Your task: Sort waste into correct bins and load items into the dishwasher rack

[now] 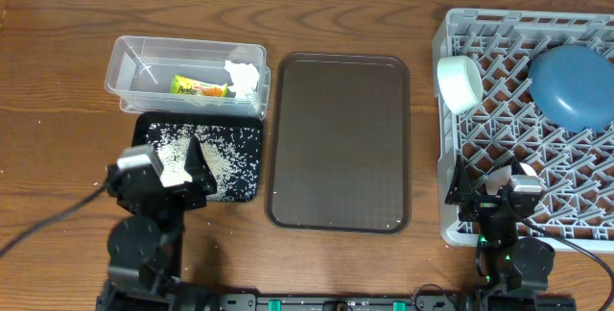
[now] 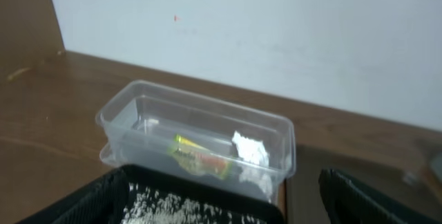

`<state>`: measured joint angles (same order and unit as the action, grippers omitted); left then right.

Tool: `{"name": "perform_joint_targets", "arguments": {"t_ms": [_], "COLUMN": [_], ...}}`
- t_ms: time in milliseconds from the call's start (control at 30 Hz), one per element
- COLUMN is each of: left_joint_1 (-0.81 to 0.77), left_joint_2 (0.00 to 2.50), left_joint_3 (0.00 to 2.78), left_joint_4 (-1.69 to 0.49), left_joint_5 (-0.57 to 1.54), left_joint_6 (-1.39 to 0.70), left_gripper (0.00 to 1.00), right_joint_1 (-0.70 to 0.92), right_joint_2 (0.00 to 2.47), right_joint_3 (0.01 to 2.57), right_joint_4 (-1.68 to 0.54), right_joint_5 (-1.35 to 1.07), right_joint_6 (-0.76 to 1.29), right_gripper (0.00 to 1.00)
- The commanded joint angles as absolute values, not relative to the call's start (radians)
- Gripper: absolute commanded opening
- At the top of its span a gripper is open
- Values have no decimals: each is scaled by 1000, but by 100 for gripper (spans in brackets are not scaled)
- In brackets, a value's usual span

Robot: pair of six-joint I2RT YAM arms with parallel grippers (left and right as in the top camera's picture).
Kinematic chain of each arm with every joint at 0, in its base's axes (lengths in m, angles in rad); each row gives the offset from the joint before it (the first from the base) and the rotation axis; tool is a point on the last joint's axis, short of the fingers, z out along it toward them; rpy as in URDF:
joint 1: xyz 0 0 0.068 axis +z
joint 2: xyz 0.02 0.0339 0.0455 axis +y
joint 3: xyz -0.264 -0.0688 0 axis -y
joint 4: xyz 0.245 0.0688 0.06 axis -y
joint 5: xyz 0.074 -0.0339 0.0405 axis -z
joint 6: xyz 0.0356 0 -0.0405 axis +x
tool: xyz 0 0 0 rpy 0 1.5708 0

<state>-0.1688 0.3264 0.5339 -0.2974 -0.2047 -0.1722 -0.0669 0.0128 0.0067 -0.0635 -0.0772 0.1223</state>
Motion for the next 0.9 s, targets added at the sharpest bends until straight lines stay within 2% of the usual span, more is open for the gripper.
{"name": "perform_joint_targets", "arguments": {"t_ms": [0,300,567,867], "left_joint_1": [-155,-155,-155,-155], "left_joint_2": [220,9,2,2], "left_joint_3": [398,143,2,4], "left_joint_4": [-232,-122,-19,-50], "left_joint_5": [-214,-213,-209,-210], "left_joint_6": [-154,-154,-155,-154], "left_gripper": [90,91,90,90], "right_joint_1": [-73,-73,-73,-73], "right_joint_2": [9,9,9,9], "right_joint_3": [6,6,6,6], "right_joint_4": [-68,-68,-68,-68], "right_joint_5": [-79,-79,-79,-79], "right_joint_6": [130,130,130,130], "right_gripper": [99,99,99,99]}}
